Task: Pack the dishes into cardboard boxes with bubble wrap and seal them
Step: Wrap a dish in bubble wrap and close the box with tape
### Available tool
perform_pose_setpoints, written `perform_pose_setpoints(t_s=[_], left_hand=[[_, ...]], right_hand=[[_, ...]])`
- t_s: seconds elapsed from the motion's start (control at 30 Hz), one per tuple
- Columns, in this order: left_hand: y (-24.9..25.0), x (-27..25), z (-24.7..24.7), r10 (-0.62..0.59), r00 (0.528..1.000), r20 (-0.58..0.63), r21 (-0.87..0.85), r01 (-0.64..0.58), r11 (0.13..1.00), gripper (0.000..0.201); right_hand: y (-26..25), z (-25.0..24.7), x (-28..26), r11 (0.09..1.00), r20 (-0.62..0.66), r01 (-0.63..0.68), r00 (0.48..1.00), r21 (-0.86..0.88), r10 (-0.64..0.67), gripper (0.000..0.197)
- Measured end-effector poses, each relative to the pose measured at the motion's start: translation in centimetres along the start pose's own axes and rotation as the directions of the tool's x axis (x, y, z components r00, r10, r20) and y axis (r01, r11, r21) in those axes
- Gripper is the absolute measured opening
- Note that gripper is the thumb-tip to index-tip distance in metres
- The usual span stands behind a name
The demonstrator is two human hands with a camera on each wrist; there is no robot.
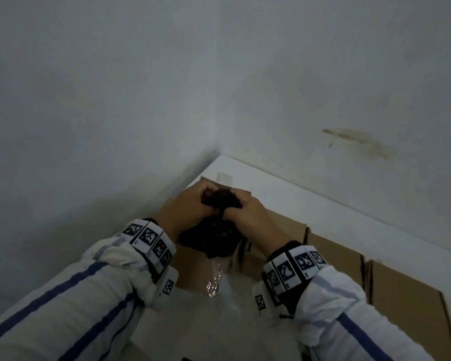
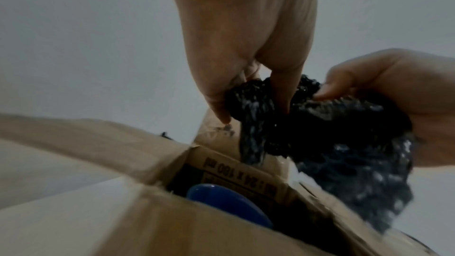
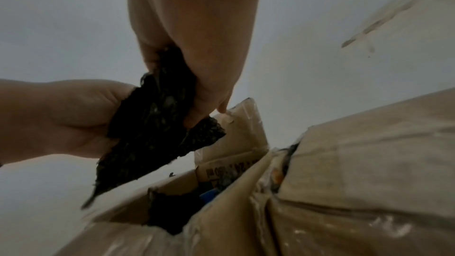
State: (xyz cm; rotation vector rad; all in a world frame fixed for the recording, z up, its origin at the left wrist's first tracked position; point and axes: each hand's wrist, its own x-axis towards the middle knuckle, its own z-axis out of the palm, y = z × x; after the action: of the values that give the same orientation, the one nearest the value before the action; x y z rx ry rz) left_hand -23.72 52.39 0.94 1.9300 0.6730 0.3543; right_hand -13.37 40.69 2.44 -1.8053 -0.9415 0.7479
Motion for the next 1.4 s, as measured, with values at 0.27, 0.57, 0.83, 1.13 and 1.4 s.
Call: perform_pose_setpoints(t_s=[0.27,0.57,0.83,1.13,1.4], left_hand=[[-4.2,1.0,-2.7,0.052,0.992,0.119,0.32,-0.088,0.943,0.022],[-5.5,2.0,-4.4,-0.175,0.984,0.018,0.614,0.128,0.779,0.015],[-5.2,2.6,-3.7,-0.07,0.98,0.184,0.61,-0.058,0.791,0.022],[-4.6,2.2,-3.0,-0.179,0.88,0.44,0.859,-0.355,0.369,0.051],[-5.8,1.4,-1.6,0.048,0.926,0.374,0.903,-0.376,0.207,0.036]], right_hand=[[1.9,5.1,2.0,0.915,-0.01,0.011,1.0,-0.404,-0.016,0.021],[4.3,7.2,2.2,0.821,0.216,0.23,0.967,-0.523,-0.133,0.017],[4.5,7.0,2.8,0.843,0.454,0.276,0.89,-0.462,-0.042,0.03],[4.6,7.0,3.6,0.814,0.455,0.221,0.889,-0.537,0.059,0.03],[3.8,5.9,3.4,0.739,0.556,0.243,0.804,-0.629,0.209,0.026]])
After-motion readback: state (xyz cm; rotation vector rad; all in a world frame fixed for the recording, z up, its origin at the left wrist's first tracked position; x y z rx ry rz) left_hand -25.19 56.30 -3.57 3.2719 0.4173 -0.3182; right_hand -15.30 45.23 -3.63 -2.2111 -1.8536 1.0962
